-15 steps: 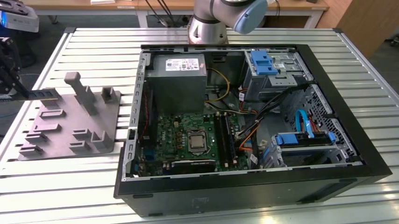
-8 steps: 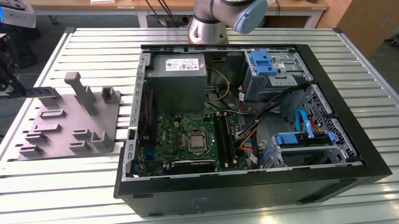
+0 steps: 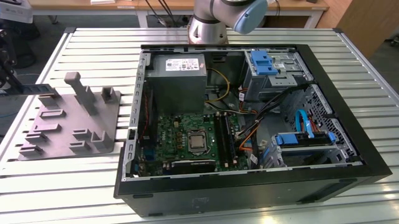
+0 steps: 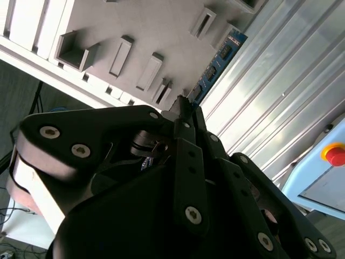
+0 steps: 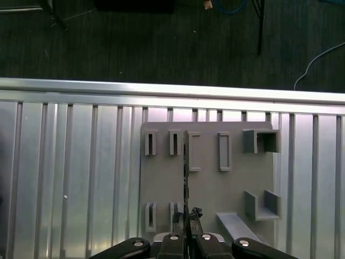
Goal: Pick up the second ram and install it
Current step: 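Pick up the second ram and move it above second insertion slot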
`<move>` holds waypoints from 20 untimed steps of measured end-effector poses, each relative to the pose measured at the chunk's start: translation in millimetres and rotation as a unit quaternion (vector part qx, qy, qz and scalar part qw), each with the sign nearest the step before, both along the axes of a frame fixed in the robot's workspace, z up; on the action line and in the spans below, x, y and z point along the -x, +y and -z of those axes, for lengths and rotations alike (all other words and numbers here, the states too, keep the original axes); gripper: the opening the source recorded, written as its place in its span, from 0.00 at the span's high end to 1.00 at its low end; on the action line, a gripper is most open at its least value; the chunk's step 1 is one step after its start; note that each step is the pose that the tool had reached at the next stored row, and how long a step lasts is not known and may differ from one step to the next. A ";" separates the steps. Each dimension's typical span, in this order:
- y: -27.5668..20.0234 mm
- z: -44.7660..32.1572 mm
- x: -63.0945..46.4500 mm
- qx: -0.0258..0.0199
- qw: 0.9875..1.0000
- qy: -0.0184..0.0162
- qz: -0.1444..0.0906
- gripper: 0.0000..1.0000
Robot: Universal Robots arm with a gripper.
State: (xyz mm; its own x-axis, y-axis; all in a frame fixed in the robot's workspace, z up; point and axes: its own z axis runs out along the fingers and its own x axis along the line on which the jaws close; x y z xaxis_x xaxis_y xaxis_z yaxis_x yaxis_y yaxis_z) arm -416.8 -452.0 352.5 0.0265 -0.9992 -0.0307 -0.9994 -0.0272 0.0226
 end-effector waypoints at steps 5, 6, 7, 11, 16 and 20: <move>0.0 -5.1 0.0 0.000 1.000 0.000 0.000 0.86; 0.0 -6.1 0.0 0.000 1.000 0.000 0.000 0.86; 0.0 -7.1 0.0 0.000 1.000 0.000 0.000 0.86; 0.0 -11.2 0.0 0.000 1.000 0.000 0.000 0.86; 0.0 -16.4 0.0 0.000 1.000 0.000 0.000 0.86; 0.0 -20.4 0.0 0.000 1.000 0.000 0.000 0.86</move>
State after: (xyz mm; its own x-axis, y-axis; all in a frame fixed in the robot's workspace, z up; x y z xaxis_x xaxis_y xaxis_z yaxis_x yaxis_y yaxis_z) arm -416.8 -452.0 372.9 0.0264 -0.9992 -0.0307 -0.9994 -0.0271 0.0226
